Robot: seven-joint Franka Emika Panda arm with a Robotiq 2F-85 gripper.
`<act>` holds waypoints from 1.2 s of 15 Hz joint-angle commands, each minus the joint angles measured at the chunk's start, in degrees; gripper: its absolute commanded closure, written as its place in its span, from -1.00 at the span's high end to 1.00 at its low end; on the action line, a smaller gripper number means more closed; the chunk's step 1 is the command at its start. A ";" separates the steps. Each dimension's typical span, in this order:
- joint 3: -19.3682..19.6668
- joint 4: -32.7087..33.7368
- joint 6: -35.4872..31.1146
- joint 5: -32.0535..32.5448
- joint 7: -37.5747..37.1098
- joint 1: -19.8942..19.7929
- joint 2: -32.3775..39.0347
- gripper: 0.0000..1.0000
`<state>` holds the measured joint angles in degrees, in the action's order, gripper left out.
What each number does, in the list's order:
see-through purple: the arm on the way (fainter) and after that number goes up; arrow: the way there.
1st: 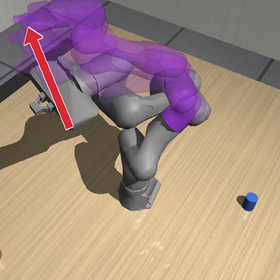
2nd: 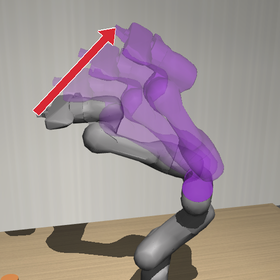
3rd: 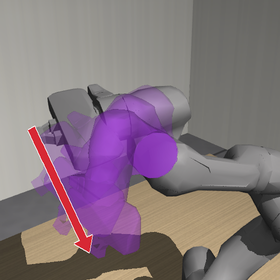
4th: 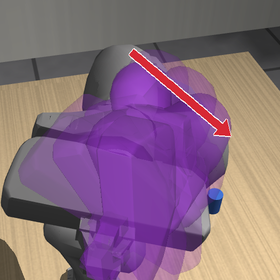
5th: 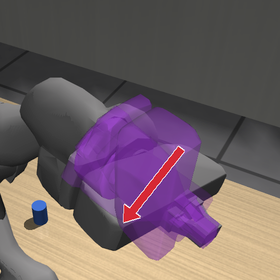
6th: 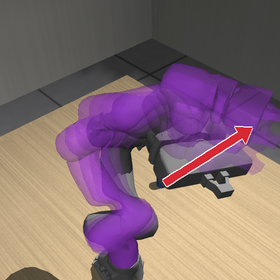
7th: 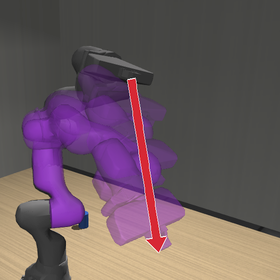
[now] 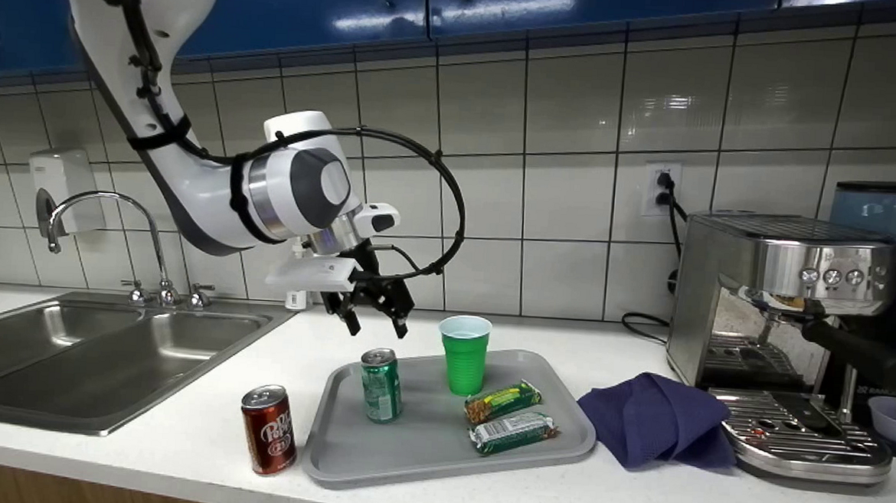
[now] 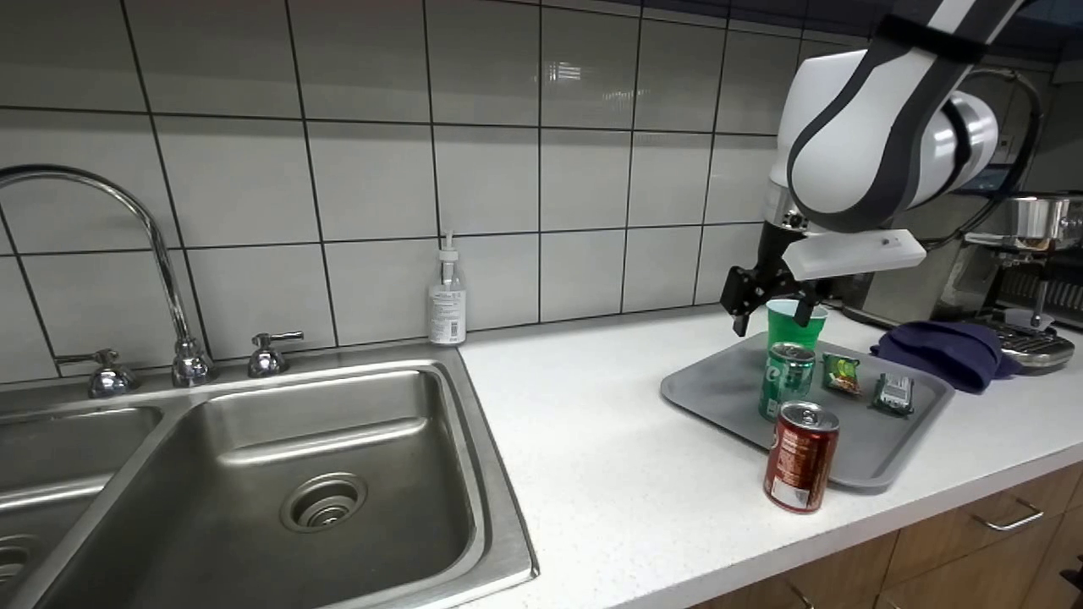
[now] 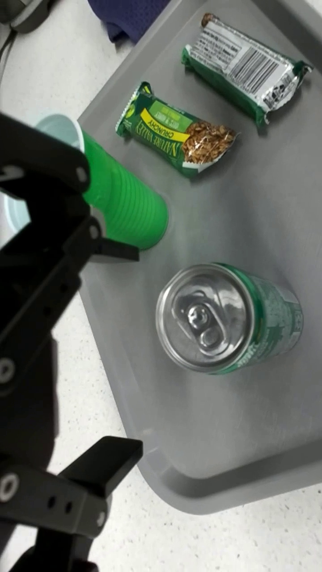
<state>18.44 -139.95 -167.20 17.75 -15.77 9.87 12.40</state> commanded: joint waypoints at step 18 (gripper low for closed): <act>0.31 -2.77 0.00 2.51 -1.65 2.78 -6.50 1.00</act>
<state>18.75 -142.72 -167.20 20.26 -17.41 12.65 5.90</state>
